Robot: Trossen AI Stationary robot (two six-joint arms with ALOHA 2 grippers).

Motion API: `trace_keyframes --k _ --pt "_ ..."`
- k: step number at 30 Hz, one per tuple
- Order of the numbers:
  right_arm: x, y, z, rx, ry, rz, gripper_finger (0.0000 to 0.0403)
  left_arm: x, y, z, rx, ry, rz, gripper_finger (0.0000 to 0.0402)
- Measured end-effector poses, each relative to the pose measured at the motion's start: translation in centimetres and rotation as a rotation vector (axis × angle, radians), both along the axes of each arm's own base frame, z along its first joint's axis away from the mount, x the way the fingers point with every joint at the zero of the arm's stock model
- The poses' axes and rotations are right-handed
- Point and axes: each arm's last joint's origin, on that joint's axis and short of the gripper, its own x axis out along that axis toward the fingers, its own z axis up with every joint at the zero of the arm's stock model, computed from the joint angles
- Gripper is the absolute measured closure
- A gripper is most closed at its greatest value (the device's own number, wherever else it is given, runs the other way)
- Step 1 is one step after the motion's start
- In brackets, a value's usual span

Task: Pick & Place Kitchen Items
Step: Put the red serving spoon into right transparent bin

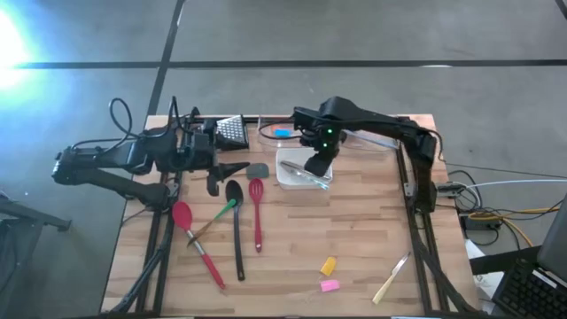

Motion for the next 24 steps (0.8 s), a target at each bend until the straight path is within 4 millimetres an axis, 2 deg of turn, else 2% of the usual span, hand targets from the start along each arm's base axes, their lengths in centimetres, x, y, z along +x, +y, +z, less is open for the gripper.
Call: trace_keyframes --k 4,10,18,24 --pt "-1.1 1.8 2.1 -0.075 -0.032 -0.003 0.0347 0.0 0.0 -0.2 -0.039 0.014 -0.007 0.0172" --pt "-2.8 5.5 4.8 -0.245 -0.070 0.026 0.0356 -0.2 -0.2 -0.7 -0.091 0.068 -0.072 0.0173" --pt "-4.3 10.8 6.9 -0.387 -0.141 0.079 0.0359 -0.5 -0.2 -2.9 -0.092 0.299 -0.070 0.0173" --pt "-5.0 13.5 7.5 -0.424 -0.174 0.122 0.0358 -0.9 -0.3 -4.0 -0.141 0.419 -0.055 0.0173"
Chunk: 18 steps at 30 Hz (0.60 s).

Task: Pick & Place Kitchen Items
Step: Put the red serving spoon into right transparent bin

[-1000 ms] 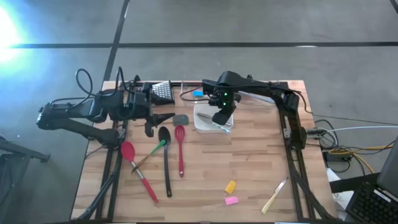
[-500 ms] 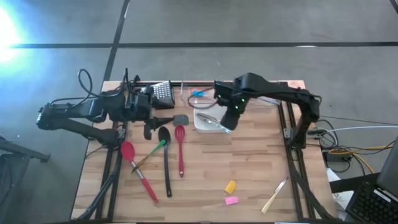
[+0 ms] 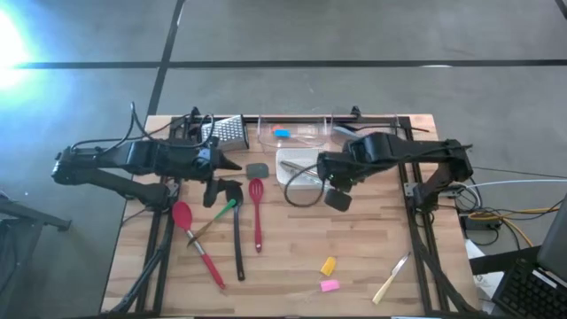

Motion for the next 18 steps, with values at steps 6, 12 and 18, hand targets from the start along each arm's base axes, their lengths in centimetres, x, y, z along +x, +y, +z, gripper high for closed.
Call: trace_keyframes --k 6,12,18 --pt "-0.7 1.4 0.4 -0.019 -0.018 0.003 0.0360 -0.6 0.0 -1.1 -0.049 0.122 0.030 0.0173" --pt "-1.4 2.1 0.9 -0.036 -0.043 0.001 0.0361 -1.2 0.1 -2.0 -0.098 0.235 0.080 0.0174" --pt "-1.8 2.3 1.3 -0.032 -0.060 -0.013 0.0367 -2.0 0.1 -2.9 -0.152 0.345 0.150 0.0175"
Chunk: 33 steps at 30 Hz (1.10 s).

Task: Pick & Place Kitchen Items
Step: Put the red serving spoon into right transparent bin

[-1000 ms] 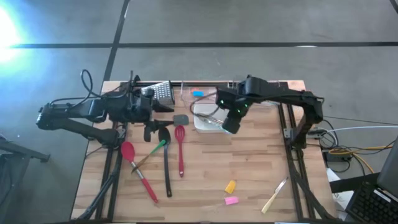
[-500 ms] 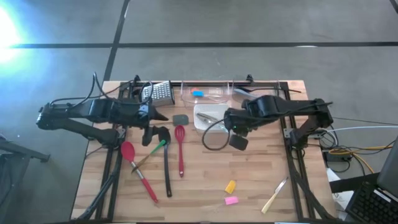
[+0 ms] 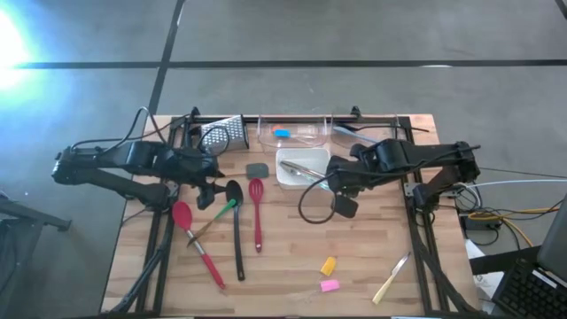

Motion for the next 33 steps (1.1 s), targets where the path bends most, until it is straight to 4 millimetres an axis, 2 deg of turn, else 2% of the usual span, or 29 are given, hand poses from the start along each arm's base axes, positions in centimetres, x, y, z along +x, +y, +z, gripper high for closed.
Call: trace_keyframes --k 8,20,33 --pt "-0.8 0.5 0.6 -0.027 -0.028 0.009 0.0369 -1.1 0.1 -1.3 -0.036 0.154 0.113 0.0175" --pt "-2.4 0.8 1.8 -0.039 -0.095 -0.020 0.0369 -1.0 -0.1 -4.7 -0.056 0.260 0.148 0.0175" --pt "-2.9 1.0 2.1 -0.050 -0.110 -0.019 0.0369 -1.1 -0.1 -7.7 -0.104 0.337 0.201 0.0175"
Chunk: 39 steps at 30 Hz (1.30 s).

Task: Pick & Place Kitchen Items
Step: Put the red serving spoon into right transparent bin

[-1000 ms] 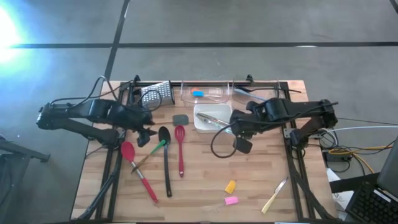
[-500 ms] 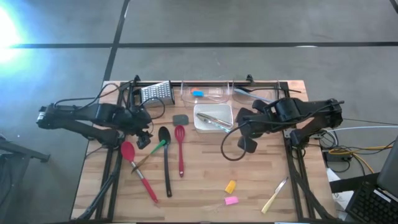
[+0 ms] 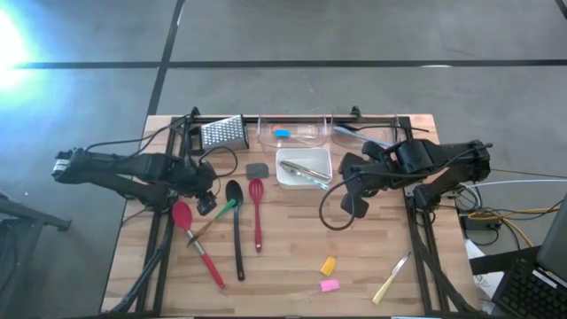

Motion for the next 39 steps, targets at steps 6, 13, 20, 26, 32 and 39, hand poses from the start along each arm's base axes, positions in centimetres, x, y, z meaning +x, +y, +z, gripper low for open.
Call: trace_keyframes --k 6,13,20,26,32,39 --pt "-0.2 0.0 0.1 0.002 -0.005 0.004 0.0369 0.3 -0.5 -0.7 -0.038 -0.027 0.007 0.0175" --pt "-1.7 0.0 0.6 -0.023 -0.042 -0.008 0.0369 1.5 -1.5 -0.7 -0.039 -0.107 -0.053 0.0175" --pt "-4.5 -0.1 -0.3 -0.014 -0.061 -0.092 0.0369 3.0 -1.9 -1.3 0.029 -0.108 -0.136 0.0175" --pt "-6.4 -0.3 -1.8 0.019 -0.059 -0.177 0.0369 4.5 -2.1 -1.5 0.093 -0.085 -0.255 0.0175" --pt "-6.8 -0.5 -3.5 0.021 -0.051 -0.196 0.0369 6.8 -2.5 -2.1 0.279 -0.082 -0.560 0.0175" --pt "-6.4 -0.3 -4.0 0.028 -0.062 -0.195 0.0369 10.2 -3.1 -3.8 0.532 -0.050 -0.987 0.0175"
